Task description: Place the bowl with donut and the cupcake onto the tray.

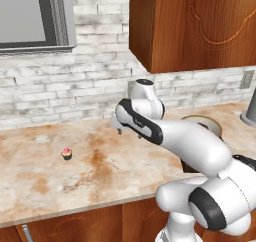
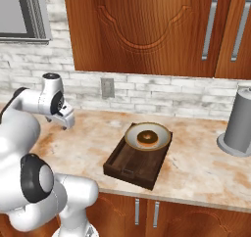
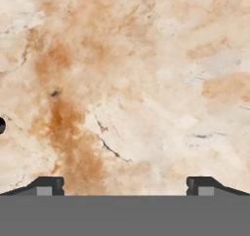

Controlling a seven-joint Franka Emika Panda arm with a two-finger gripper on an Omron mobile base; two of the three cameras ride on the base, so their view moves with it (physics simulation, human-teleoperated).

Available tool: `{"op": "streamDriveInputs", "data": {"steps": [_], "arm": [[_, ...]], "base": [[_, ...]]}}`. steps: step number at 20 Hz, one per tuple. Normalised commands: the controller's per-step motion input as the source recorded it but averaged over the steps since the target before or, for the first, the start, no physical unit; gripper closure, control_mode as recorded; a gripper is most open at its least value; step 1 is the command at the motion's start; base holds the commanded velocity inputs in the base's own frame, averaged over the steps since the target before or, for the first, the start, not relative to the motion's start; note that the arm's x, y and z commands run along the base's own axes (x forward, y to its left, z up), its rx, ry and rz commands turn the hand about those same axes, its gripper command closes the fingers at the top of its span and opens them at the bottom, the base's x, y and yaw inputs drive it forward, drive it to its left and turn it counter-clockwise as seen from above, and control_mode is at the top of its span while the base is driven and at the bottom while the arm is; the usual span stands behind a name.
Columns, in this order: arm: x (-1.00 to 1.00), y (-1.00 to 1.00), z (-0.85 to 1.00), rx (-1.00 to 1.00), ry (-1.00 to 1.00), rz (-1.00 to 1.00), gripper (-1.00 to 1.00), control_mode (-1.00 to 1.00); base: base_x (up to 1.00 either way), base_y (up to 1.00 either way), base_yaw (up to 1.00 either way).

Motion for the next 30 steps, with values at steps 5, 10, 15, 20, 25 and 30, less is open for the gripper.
{"op": "streamDriveInputs", "data": {"steps": [5, 10, 15, 20, 25, 30], "arm": [[0.00, 0.46, 0.00, -0.02, 0.00, 0.08, -1.00, -1.00], [0.00, 0.43, 0.00, 0.00, 0.00, 0.10, -1.00, -1.00], [0.08, 0.41, 0.00, 0.00, 0.01, 0.09, -1.00, -1.00], [0.09, 0.35, 0.00, 0.00, 0.00, 0.08, -1.00, -1.00], [0.04, 0.35, -0.02, -0.01, 0.00, 0.09, -1.00, -1.00], [0.05, 0.36, -0.07, -0.04, 0.00, 0.09, -1.00, -1.00]], "base": [[0.00, 0.00, 0.00], [0.00, 0.00, 0.00], [0.00, 0.00, 0.00], [0.00, 0.00, 0.00], [0.00, 0.00, 0.00], [0.00, 0.00, 0.00]]}}
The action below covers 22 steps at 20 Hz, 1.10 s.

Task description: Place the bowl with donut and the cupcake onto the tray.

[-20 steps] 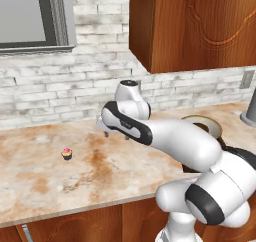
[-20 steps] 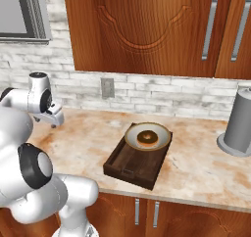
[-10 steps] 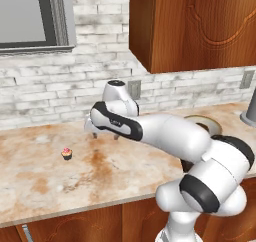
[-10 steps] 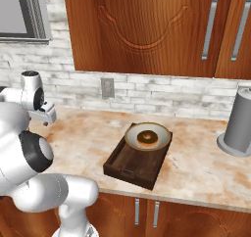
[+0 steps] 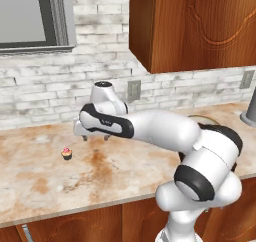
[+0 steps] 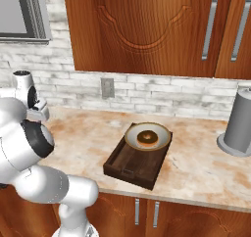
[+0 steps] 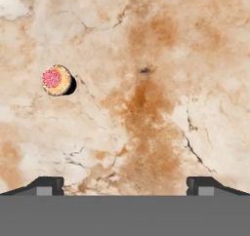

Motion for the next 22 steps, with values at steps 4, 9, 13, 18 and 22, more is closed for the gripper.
{"op": "streamDriveInputs", "data": {"steps": [4, 9, 13, 18, 22], "arm": [[0.01, 0.26, -0.10, -0.04, 0.00, 0.07, -1.00, -1.00], [0.06, 0.08, -0.01, -0.01, -0.04, 0.04, -1.00, -1.00], [0.13, 0.04, 0.00, 0.00, -0.03, 0.02, -1.00, -1.00], [0.16, 0.11, 0.00, 0.00, 0.00, 0.01, -1.00, -1.00], [0.13, 0.15, 0.00, 0.00, 0.00, 0.01, -1.00, -1.00]], "base": [[0.00, 0.00, 0.00], [0.00, 0.00, 0.00], [0.00, 0.00, 0.00], [0.00, 0.00, 0.00], [0.00, 0.00, 0.00]]}}
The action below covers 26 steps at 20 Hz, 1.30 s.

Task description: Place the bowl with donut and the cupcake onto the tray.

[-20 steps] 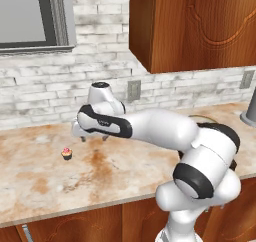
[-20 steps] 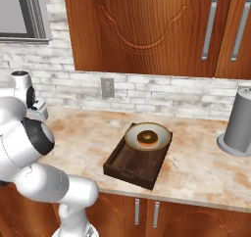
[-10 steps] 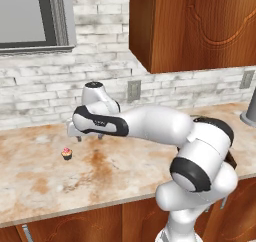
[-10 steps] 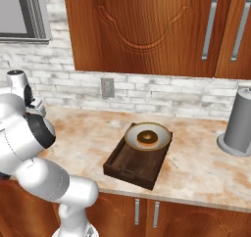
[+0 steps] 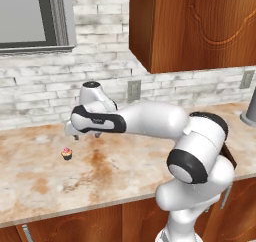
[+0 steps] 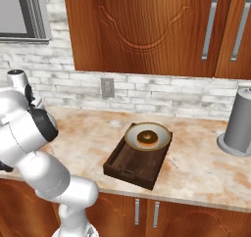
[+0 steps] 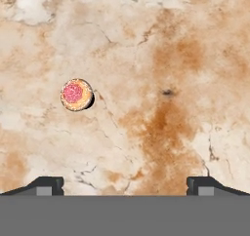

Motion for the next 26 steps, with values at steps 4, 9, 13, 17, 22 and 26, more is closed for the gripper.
{"op": "streamDriveInputs", "data": {"steps": [4, 9, 13, 17, 22, 26], "arm": [[0.13, 0.16, 0.00, 0.00, 0.00, 0.01, -1.00, -1.00], [0.14, 0.22, 0.00, 0.00, 0.00, 0.01, -1.00, -1.00], [0.09, 0.24, 0.00, 0.00, 0.00, 0.01, -1.00, -1.00], [0.10, 0.25, -0.01, 0.00, 0.00, 0.01, -1.00, -1.00], [0.04, 0.17, -0.08, 0.00, 0.00, 0.02, -1.00, -1.00], [0.05, 0.20, -0.16, 0.00, 0.00, 0.02, -1.00, -1.00]], "base": [[0.00, 0.00, 0.00], [0.00, 0.00, 0.00], [0.00, 0.00, 0.00], [0.00, 0.00, 0.00], [0.00, 0.00, 0.00], [0.00, 0.00, 0.00]]}}
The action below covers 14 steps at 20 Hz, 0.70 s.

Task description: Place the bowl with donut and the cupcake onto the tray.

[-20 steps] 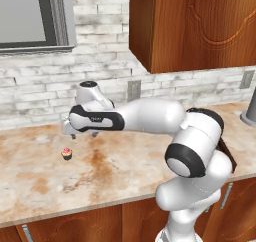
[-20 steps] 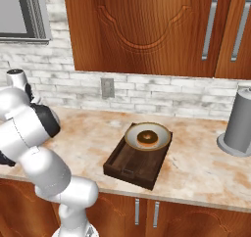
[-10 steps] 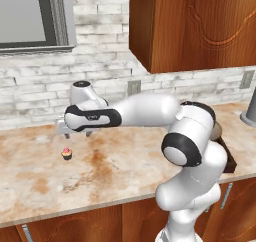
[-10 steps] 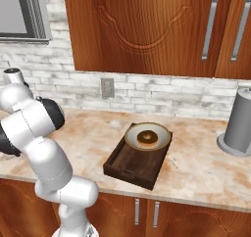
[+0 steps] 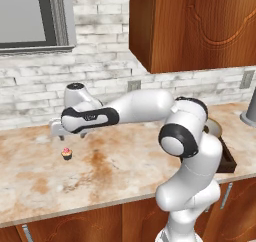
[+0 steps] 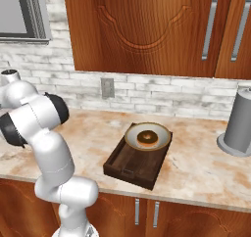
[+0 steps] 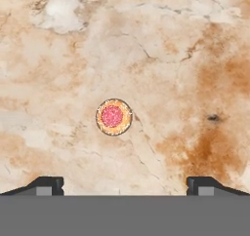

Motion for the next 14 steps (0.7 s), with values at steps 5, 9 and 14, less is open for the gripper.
{"op": "streamDriveInputs", "data": {"steps": [5, 9, 14], "arm": [[0.02, 0.09, -0.16, 0.00, 0.00, 0.02, -1.00, -1.00], [0.07, 0.05, -0.13, 0.00, 0.00, 0.01, -1.00, -1.00], [0.03, 0.00, -0.14, 0.00, 0.00, 0.00, -1.00, -1.00]], "base": [[0.00, 0.00, 0.00], [0.00, 0.00, 0.00], [0.00, 0.00, 0.00]]}}
